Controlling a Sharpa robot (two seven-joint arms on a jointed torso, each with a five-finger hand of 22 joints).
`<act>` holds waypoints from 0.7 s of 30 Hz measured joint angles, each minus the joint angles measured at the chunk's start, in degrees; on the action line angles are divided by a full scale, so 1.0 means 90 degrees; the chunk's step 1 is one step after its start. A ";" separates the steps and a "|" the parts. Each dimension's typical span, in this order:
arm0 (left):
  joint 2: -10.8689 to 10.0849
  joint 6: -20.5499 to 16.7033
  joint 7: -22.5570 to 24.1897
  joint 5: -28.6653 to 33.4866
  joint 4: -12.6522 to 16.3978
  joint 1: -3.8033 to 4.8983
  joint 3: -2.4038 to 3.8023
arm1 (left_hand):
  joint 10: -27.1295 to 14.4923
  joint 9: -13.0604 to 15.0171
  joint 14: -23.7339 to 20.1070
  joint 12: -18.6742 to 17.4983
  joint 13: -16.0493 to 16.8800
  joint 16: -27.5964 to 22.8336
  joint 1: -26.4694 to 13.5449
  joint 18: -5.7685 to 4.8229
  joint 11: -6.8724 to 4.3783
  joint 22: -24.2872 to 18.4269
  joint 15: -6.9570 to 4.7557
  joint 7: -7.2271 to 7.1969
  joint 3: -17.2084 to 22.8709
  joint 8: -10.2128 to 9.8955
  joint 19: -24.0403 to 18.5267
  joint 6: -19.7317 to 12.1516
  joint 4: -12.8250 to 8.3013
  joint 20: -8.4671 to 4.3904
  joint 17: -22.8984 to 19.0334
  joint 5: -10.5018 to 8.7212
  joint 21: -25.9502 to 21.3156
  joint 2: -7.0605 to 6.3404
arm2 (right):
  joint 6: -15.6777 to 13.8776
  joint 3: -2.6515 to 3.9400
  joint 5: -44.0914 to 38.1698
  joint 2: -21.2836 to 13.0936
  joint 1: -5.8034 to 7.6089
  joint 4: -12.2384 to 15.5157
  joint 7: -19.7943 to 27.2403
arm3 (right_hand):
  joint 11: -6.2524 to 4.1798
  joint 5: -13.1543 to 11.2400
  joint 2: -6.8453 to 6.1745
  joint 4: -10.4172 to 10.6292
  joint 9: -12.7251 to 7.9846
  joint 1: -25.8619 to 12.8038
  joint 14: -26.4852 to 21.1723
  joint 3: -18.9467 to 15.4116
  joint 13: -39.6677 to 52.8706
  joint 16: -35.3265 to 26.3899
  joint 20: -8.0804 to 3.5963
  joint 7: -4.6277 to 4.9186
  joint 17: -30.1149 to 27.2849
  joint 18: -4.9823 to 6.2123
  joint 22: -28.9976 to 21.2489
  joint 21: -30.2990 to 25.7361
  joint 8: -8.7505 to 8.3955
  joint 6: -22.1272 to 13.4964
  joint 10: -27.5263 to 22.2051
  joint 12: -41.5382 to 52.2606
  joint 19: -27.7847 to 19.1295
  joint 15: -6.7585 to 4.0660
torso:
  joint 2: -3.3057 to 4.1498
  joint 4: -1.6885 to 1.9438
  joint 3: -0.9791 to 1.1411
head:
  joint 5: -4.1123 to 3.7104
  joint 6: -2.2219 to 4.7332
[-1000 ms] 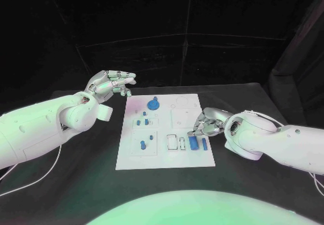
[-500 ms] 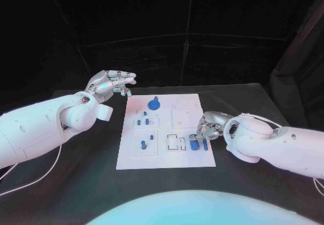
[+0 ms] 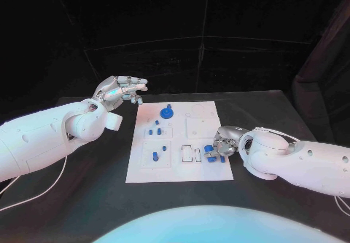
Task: Assemble the parts on the task board
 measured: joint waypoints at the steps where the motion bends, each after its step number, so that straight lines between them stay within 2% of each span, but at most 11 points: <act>1: -0.0001 0.0001 0.0000 0.0000 0.0000 0.0000 0.0000 | 0.0000 0.0000 0.0000 0.0000 0.0000 0.0000 0.0000 0.0000 0.0000 0.0000 0.0000 0.0000 0.0000 0.0000 0.0000 0.0000 0.0000 0.0000 0.0000 0.0000 0.0000 0.0000 | 0.0012 0.0000 -0.0003 0.0018 -0.0023 -0.0014 -0.0006 | 0.0000 0.0000 0.0000 0.0000 0.0012 0.0000 0.0000 0.0000 0.0007 0.0000 0.0000 0.0000 0.0000 0.0000 0.0000 0.0000 0.0017 0.0000 0.0000 0.0000 0.0000 0.0000 | 0.0001 0.0000 0.0000 | 0.0001 0.0000; 8: -0.0008 0.0006 -0.0002 0.0000 -0.0001 -0.0001 -0.0001 | 0.0000 0.0000 0.0000 0.0000 0.0000 0.0000 0.0000 0.0000 0.0000 0.0000 0.0000 0.0000 0.0000 0.0000 0.0000 0.0000 0.0000 0.0000 0.0000 0.0000 0.0000 0.0000 | -0.0010 0.0030 -0.0039 0.0114 -0.0072 -0.0111 -0.0032 | 0.0000 0.0188 0.0162 0.0000 0.0127 0.0114 0.0000 0.0000 0.0054 -0.0001 0.0000 -0.0046 -0.0001 0.0000 0.0012 0.0000 0.0127 -0.0019 0.0000 0.0000 0.0000 0.0000 | 0.0000 0.0002 0.0000 | 0.0011 0.0000; 15: -0.0010 0.0010 -0.0003 0.0000 -0.0002 -0.0001 -0.0002 | 0.0001 0.0000 0.0000 0.0000 0.0000 0.0000 0.0000 0.0000 0.0000 0.0001 0.0000 0.0000 0.0000 0.0000 0.0000 0.0000 0.0000 0.0000 0.0000 0.0000 0.0000 0.0000 | -0.0153 0.0034 -0.0047 0.0151 -0.0097 -0.0127 -0.0043 | -0.0035 0.0783 0.0386 -0.0076 0.0206 0.0338 -0.0013 0.0004 0.0163 0.0024 0.0000 -0.0046 -0.0001 0.0000 0.0029 0.0001 0.0186 -0.0101 0.0034 0.0053 0.0000 -0.0032 | -0.0001 0.0002 -0.0001 | 0.0027 0.0000; 17: -0.0011 0.0012 -0.0004 0.0000 -0.0003 -0.0001 -0.0002 | 0.0000 0.0000 0.0000 0.0000 0.0000 0.0000 0.0000 0.0000 0.0000 0.0001 0.0000 0.0000 0.0000 0.0000 0.0000 0.0000 0.0000 0.0000 0.0001 0.0000 0.0000 0.0000 | -0.0214 0.0028 -0.0025 0.0141 -0.0105 -0.0101 -0.0043 | -0.0045 0.0985 0.0454 -0.0098 0.0237 0.0406 0.0000 0.0026 0.0193 0.0024 -0.0002 -0.0082 -0.0001 -0.0005 0.0044 0.0026 0.0216 -0.0082 0.0044 0.0053 0.0002 -0.0045 | -0.0001 0.0002 -0.0001 | 0.0034 0.0000; 19: -0.0011 0.0013 -0.0005 0.0000 -0.0003 -0.0001 -0.0002 | 0.0001 0.0000 0.0000 0.0000 0.0000 0.0000 0.0000 0.0000 0.0000 0.0001 0.0000 0.0000 0.0000 0.0000 0.0000 0.0000 0.0000 0.0000 0.0001 0.0000 0.0000 0.0000 | -0.0284 0.0023 0.0017 0.0107 -0.0112 -0.0051 -0.0043 | -0.0046 0.1193 0.0530 -0.0099 0.0263 0.0483 0.0000 0.0027 0.0219 0.0042 -0.0022 -0.0094 -0.0001 -0.0103 0.0061 0.0027 0.0217 -0.0070 0.0045 0.0078 0.0022 -0.0045 | -0.0001 0.0002 0.0000 | 0.0040 0.0000; 21: -0.0013 0.0015 -0.0006 0.0000 -0.0003 -0.0002 -0.0002 | 0.0001 0.0000 0.0000 0.0000 0.0000 0.0000 0.0000 0.0000 0.0000 0.0001 0.0000 0.0000 0.0000 0.0000 0.0000 0.0000 0.0000 0.0000 0.0001 0.0000 0.0000 0.0000 | -0.0390 0.0008 0.0096 0.0045 -0.0127 0.0032 -0.0042 | -0.0093 0.1317 0.0587 -0.0099 0.0262 0.0539 0.0000 0.0027 0.0232 0.0048 -0.0022 -0.0075 -0.0001 -0.0104 0.0069 0.0027 0.0222 -0.0046 0.0093 0.0079 0.0022 -0.0045 | -0.0001 0.0001 0.0001 | 0.0043 0.0000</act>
